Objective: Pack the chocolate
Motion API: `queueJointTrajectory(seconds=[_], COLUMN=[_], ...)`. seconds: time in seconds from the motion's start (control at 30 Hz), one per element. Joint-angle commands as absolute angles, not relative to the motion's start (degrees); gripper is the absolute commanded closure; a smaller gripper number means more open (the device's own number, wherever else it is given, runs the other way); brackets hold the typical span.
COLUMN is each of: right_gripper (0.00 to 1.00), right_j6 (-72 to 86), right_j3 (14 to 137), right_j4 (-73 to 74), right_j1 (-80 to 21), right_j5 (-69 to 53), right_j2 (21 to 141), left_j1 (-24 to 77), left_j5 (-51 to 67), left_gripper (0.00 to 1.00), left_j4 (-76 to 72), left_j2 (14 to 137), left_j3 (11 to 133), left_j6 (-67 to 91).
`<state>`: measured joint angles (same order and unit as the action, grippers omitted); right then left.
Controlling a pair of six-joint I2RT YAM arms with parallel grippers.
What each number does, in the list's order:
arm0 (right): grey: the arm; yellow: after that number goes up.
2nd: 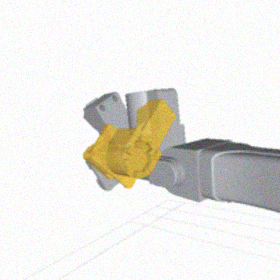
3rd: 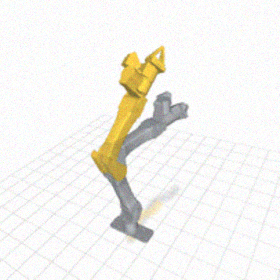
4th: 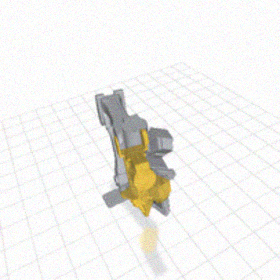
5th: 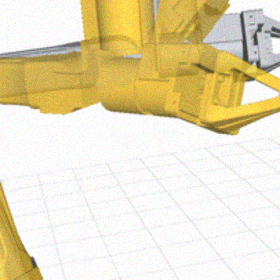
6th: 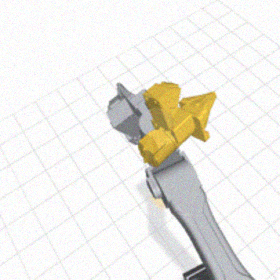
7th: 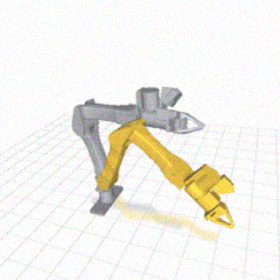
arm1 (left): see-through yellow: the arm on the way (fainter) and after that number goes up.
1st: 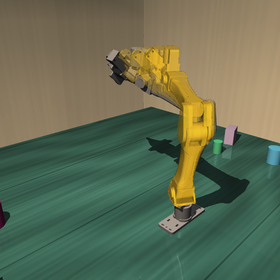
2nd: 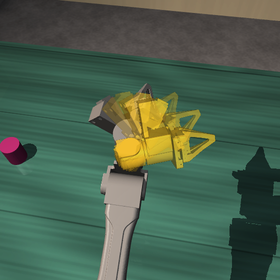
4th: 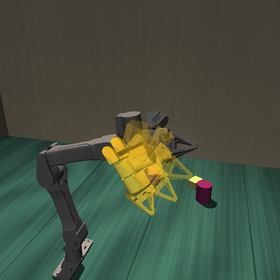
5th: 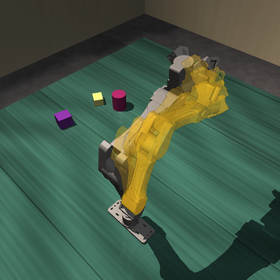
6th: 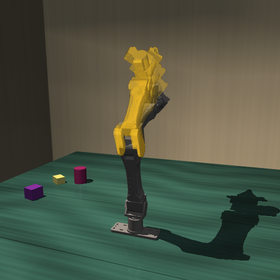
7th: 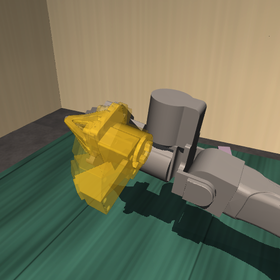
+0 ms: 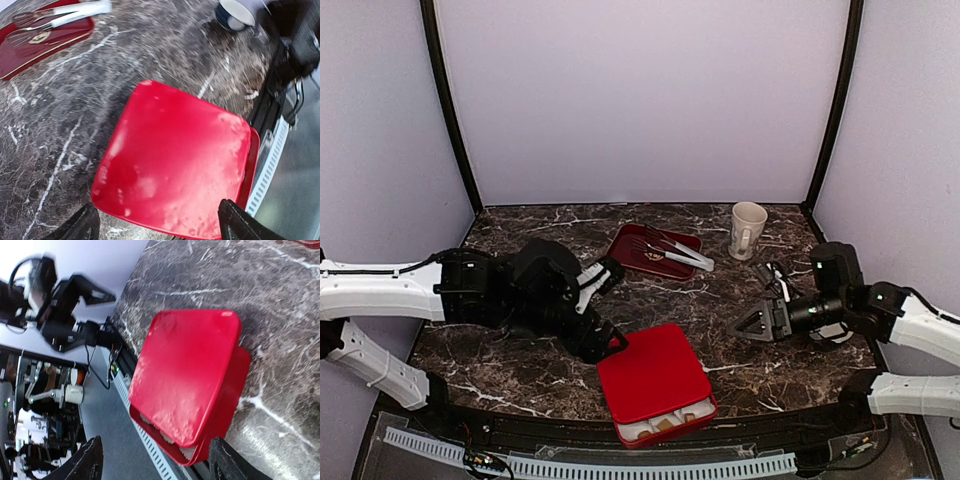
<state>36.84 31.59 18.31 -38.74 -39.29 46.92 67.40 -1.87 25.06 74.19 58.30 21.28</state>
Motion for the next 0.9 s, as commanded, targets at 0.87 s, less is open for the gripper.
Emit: queueJointTrajectory(seconds=[0.87], right_gripper=[0.21], right_j6=[51.69], right_j3=[18.33], right_j4=[-14.41], right_j1=[-72.10], right_j5=[-25.63], right_j2=[67.10], left_j1=[45.70], left_j5=[28.93], left_gripper=[0.13], left_j4=[15.39], left_j2=[95.58], left_j3=[61.35], left_j6=[26.03])
